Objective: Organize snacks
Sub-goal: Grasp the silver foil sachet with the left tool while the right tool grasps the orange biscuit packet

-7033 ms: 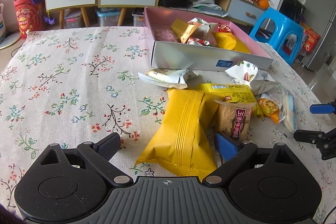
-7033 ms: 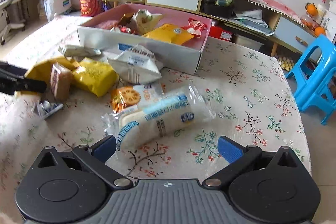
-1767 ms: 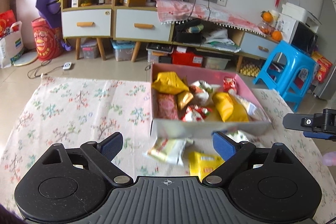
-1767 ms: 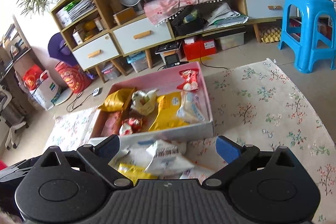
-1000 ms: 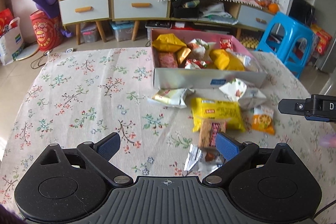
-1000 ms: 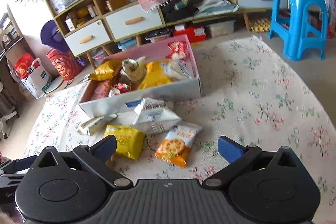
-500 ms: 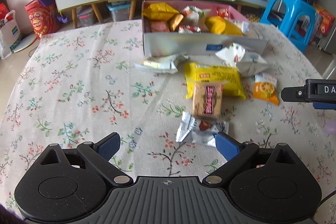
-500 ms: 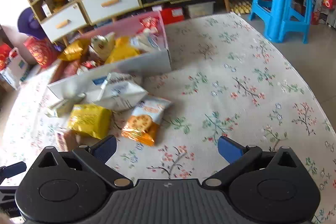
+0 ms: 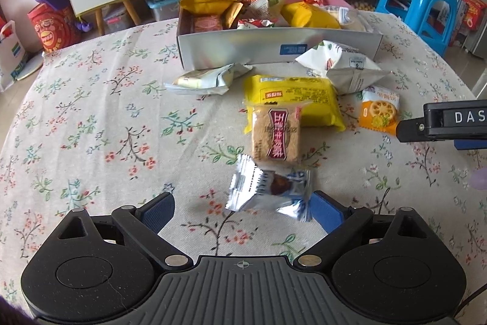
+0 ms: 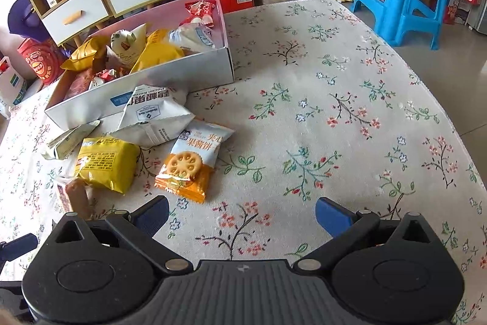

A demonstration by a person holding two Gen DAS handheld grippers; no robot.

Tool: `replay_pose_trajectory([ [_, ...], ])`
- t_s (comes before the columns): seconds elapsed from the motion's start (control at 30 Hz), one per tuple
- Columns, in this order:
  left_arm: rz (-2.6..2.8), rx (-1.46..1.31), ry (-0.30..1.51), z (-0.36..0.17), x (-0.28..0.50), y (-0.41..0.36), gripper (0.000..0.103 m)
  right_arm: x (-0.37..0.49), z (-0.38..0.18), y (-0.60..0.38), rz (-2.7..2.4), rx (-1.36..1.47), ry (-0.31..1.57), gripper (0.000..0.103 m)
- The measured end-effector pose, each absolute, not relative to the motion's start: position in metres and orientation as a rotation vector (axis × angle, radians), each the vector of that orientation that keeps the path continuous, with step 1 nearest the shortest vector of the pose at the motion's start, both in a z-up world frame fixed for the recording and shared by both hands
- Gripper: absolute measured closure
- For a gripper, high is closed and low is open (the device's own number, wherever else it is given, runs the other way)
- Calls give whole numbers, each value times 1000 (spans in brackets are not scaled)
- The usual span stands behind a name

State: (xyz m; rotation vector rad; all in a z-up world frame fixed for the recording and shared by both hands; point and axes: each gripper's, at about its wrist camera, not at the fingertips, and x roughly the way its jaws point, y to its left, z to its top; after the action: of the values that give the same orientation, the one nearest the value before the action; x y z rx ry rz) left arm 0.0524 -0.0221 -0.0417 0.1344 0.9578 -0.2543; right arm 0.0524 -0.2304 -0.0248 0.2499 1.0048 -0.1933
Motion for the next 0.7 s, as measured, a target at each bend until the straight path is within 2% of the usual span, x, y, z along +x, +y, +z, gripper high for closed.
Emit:
replay_pose_trajectory([
  [0.17, -258, 74, 971, -41, 59, -22, 26, 60, -24, -237, -206, 271, 1002, 10],
  [0.27, -261, 59, 965, -40, 60, -22, 42, 65, -23, -239, -210, 275, 997, 10],
  [0.3, -259, 65, 962, -39, 60, -22, 50, 67, -22, -240, -211, 276, 995, 10],
  [0.37, -252, 76, 955, -39, 60, -23, 55, 72, -22, -241, -213, 281, 994, 10],
  [0.43, -253, 74, 951, -39, 61, -22, 67, 78, -21, -240, -212, 288, 992, 10],
  [0.47, -254, 76, 951, -38, 61, -21, 69, 80, -21, -238, -210, 290, 991, 10],
  [0.57, -257, 81, 950, -38, 62, -19, 85, 88, -20, -233, -203, 289, 991, 11],
  [0.7, -268, 69, 957, -37, 62, -14, 86, 99, -22, -223, -187, 263, 1004, 18],
])
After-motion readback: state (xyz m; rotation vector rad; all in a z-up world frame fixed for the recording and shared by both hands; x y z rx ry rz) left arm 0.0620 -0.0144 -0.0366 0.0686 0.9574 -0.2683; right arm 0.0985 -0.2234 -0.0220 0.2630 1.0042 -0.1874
